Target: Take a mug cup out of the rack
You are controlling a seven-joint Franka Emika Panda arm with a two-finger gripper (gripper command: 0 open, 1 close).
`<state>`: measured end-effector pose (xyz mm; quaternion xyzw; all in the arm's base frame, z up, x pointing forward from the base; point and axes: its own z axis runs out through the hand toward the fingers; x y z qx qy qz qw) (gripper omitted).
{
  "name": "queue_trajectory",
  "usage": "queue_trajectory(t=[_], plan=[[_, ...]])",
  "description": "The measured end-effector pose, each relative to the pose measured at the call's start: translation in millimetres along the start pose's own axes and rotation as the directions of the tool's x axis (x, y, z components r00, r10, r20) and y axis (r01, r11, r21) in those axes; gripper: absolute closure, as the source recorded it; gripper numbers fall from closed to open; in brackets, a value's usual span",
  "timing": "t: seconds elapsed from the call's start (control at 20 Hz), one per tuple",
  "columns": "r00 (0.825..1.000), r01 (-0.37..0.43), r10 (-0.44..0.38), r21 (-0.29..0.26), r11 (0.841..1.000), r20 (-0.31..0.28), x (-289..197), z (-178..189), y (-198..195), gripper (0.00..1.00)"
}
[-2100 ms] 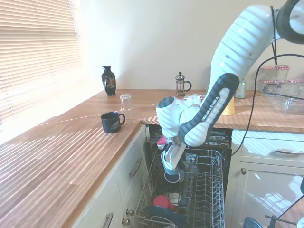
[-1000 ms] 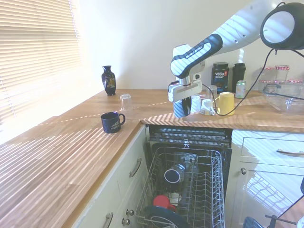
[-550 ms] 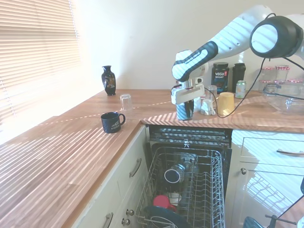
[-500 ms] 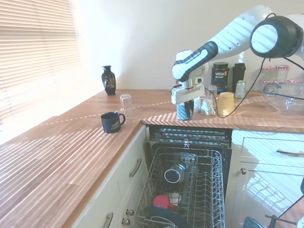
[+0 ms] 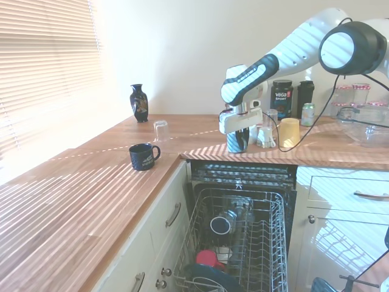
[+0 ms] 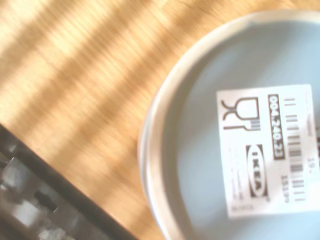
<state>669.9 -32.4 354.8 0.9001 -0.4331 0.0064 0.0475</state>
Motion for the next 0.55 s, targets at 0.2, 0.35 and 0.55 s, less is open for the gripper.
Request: queue_trajectory(t=[0.2, 0.35, 0.55], plan=[[0.999, -0.010, 0.011, 0.025, 1.000, -0.030, -9, -5, 11, 0.00], [0.999, -0.009, 0.012, 0.048, 0.999, -0.045, -32, -21, 31, 0.00], [0.999, 0.007, -0.005, 0.059, 0.998, -0.032, -78, -19, 56, 0.00]])
